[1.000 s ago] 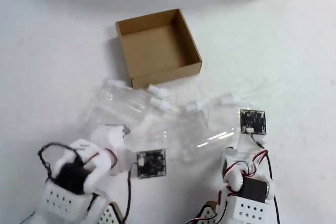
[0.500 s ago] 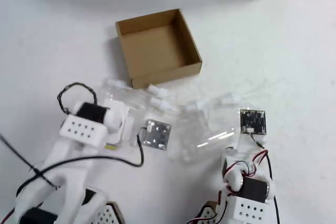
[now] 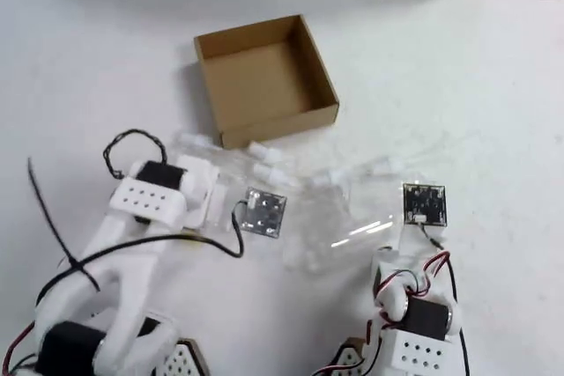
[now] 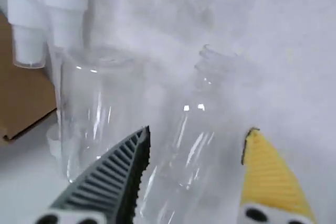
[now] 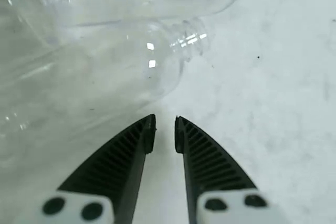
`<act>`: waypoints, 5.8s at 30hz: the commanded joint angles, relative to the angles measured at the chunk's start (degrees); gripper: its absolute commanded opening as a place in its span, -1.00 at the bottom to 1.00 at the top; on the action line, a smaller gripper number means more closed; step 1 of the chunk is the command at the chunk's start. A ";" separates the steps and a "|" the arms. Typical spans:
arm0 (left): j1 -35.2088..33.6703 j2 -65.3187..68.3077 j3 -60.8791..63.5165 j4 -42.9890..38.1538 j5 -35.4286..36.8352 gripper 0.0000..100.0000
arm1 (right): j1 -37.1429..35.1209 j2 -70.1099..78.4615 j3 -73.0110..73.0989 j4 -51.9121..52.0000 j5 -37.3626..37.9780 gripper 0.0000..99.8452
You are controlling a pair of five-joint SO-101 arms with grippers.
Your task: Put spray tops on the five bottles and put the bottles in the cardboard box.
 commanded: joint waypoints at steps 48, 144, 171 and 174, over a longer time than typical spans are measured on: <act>-17.45 13.49 -2.81 8.62 62.24 -0.84 | 0.75 -0.57 0.53 -0.04 0.44 -0.91; -24.22 22.29 -15.12 -1.05 72.97 -0.96 | 4.53 -0.75 0.44 -4.44 0.44 -0.91; -28.79 22.29 -15.21 -1.93 72.70 -0.96 | -15.43 -0.13 -22.51 -10.86 22.86 -0.91; -28.79 22.29 -15.21 -1.93 72.70 -0.96 | -20.09 2.15 -23.82 -11.21 22.95 -0.91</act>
